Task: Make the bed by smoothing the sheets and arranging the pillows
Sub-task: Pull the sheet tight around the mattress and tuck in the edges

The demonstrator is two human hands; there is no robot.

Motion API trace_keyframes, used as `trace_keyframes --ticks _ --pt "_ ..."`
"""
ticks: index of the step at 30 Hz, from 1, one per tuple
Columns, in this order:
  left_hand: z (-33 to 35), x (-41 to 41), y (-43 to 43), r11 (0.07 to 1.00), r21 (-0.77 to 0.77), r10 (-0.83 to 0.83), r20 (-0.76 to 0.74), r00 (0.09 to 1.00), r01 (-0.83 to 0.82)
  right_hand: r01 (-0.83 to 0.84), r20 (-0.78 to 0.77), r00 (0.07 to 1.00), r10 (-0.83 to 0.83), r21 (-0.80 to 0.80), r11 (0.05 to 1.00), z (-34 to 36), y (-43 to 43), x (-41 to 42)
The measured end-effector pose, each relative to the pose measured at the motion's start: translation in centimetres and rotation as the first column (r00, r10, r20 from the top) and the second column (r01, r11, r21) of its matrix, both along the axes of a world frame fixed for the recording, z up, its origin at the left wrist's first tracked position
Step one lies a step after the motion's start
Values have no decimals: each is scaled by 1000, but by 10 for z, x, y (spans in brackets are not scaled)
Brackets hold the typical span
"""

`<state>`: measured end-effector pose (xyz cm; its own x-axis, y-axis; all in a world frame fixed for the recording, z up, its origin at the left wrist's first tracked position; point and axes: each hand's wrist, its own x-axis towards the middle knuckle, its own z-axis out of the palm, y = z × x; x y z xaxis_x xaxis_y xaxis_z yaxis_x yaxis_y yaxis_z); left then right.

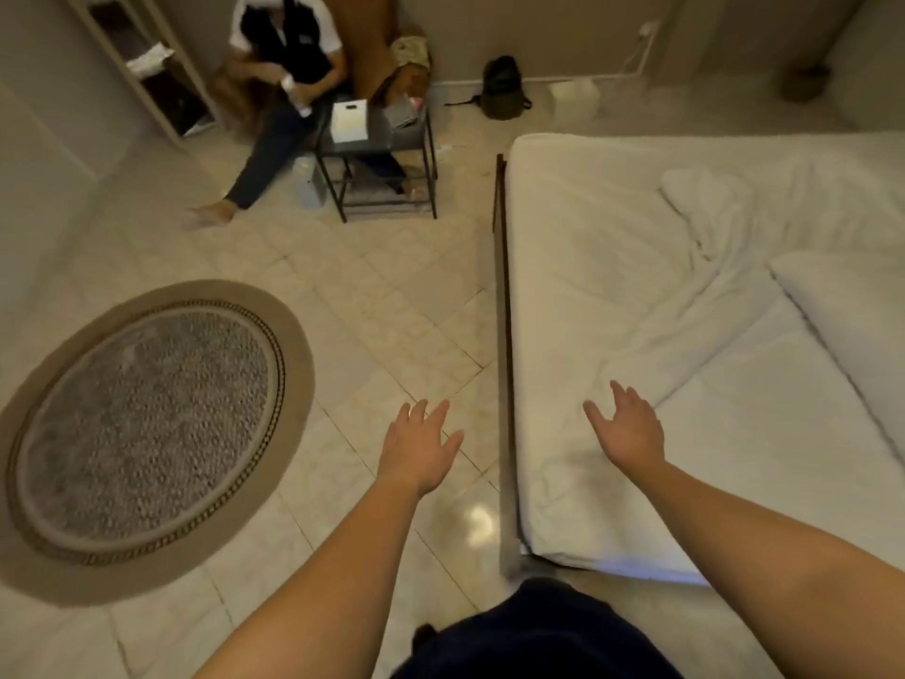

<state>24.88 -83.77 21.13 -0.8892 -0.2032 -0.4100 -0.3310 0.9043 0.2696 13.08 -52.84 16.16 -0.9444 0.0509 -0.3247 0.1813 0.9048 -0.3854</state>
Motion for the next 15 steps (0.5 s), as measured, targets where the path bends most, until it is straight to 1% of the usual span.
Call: trace_keyframes --ticks 3,8,12,15 --pt "3 -17 -49 998 15 -56 36 998 56 106 -8 994 -106 -28 994 14 -37 13" --pt "15 -64 -86 987 62 -150 -8 989 151 218 4 976 -218 -60 974 25 -77 14" --pt "14 -114 -109 973 75 -219 -3 976 219 297 15 955 -297 -51 953 20 -101 -9" --pt "13 -162 -129 967 70 -246 -10 969 246 332 19 943 -332 -52 942 13 -118 -42"
